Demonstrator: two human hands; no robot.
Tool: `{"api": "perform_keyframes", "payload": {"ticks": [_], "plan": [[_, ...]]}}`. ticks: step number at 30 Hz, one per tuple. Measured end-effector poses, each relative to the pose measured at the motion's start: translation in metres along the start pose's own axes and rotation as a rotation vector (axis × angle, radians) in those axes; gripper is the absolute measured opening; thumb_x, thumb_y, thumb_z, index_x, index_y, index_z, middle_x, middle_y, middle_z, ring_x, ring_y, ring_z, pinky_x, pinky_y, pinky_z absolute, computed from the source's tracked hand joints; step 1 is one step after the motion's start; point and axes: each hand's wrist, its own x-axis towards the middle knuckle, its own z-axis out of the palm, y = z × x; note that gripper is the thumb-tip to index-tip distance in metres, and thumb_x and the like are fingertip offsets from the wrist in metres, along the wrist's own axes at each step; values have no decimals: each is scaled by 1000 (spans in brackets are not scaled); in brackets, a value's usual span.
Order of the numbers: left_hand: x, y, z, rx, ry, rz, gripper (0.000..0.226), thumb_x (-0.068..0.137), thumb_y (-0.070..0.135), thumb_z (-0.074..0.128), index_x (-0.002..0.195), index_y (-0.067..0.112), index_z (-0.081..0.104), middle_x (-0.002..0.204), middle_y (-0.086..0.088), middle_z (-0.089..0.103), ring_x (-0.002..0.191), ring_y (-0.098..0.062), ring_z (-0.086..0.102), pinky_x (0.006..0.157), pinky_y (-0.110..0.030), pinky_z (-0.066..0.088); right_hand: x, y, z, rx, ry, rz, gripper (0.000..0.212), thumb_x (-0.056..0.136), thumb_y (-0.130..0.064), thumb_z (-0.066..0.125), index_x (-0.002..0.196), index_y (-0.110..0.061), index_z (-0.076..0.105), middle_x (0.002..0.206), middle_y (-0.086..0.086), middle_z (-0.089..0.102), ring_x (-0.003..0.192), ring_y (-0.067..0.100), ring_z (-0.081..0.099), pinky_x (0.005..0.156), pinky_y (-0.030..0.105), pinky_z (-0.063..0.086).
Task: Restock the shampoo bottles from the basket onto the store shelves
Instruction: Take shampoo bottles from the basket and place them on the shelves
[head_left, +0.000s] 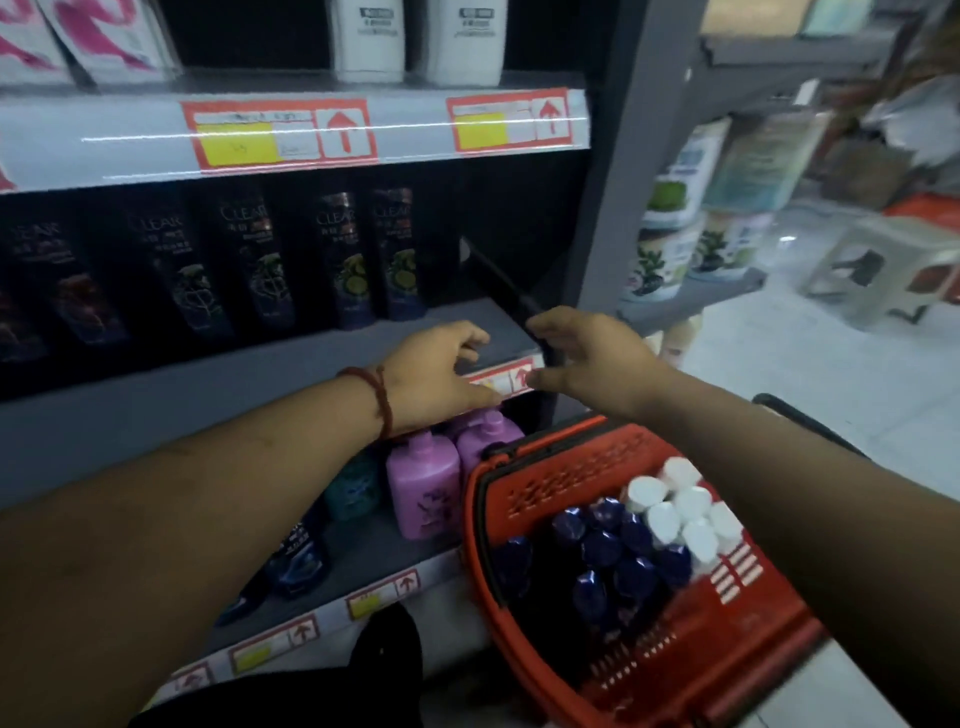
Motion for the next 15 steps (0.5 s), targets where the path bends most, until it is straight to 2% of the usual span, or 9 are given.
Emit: {"api": "perform_keyframes", "payload": {"ticks": [2, 4, 8, 11, 13, 15], "plan": [[-4, 8, 13, 118, -39, 47, 70, 76, 31, 83, 136, 17, 51, 128, -1, 60, 115, -12, 57, 96, -22, 43, -24, 12, -6, -47, 10, 35, 67, 79, -27, 82, 139, -20, 54, 137, 5, 62, 127, 23, 58, 106, 44, 46], [-9, 10, 30, 102, -72, 63, 69, 74, 33, 84, 134, 18, 53, 126, 0, 62, 113, -11, 59, 97, -24, 45, -47, 25, -5, -39, -7, 80, 69, 78, -28, 82, 141, -20, 53, 140, 5, 60, 129, 24, 56, 107, 43, 46], [-22, 6, 78, 36, -153, 84, 68, 75, 35, 84, 134, 18, 55, 121, 3, 63, 112, -9, 60, 101, -26, 46, -90, 55, 8, -98, -85, 129, 68, 79, -26, 82, 141, -18, 54, 137, 4, 62, 126, 21, 58, 103, 30, 45], [-33, -9, 115, -16, -233, 50, 62, 76, 28, 84, 130, 17, 57, 121, 0, 63, 113, -12, 60, 100, -22, 45, -112, 78, 23, -146, -169, 166, 64, 79, -28, 82, 137, -19, 58, 130, 3, 65, 119, 22, 61, 95, 23, 42], [-35, -20, 132, 99, -315, 43, 60, 76, 28, 83, 129, 17, 57, 122, -1, 62, 110, -13, 60, 95, -20, 43, -123, 92, 34, -174, -239, 193, 57, 79, -27, 81, 131, -20, 60, 119, 4, 67, 110, 25, 62, 88, 29, 46], [-35, -27, 140, 270, -375, 70, 60, 77, 31, 81, 130, 16, 57, 125, -4, 60, 111, -19, 57, 94, -20, 40, -133, 102, 46, -217, -326, 221, 57, 80, -26, 80, 132, -18, 58, 117, 5, 64, 110, 27, 61, 82, 28, 43]]}}
